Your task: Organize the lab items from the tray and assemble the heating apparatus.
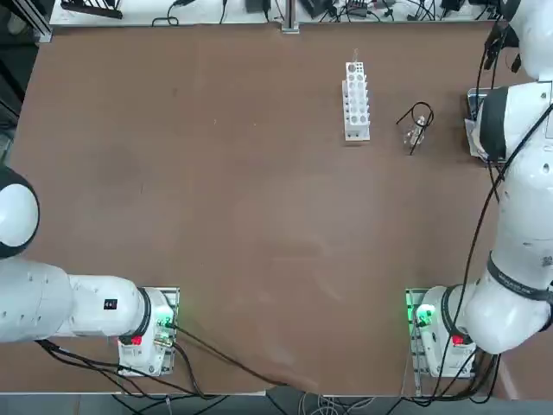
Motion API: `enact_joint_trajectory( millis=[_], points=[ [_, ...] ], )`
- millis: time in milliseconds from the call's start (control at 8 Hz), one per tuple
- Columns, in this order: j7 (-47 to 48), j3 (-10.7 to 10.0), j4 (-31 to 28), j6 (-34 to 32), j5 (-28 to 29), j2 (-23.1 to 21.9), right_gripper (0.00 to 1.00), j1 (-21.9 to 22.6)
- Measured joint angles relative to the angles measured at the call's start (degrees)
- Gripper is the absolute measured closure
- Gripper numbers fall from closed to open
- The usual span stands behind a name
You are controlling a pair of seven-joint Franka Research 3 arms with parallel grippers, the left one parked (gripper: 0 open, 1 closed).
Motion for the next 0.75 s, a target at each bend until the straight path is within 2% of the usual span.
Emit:
enact_joint_trajectory(
  millis=[250,625,750],
  points=[
    [0.0,6.7,-1.4,1.1,-3.8,-0.1,0.00,-3.8],
    [4.6,17.2,-8.5,10.6,-12.7,-3.6,0.00,-8.3],
    [8.2,19.9,-10.8,12.3,-15.5,-4.8,0.00,-8.9]
  ],
)
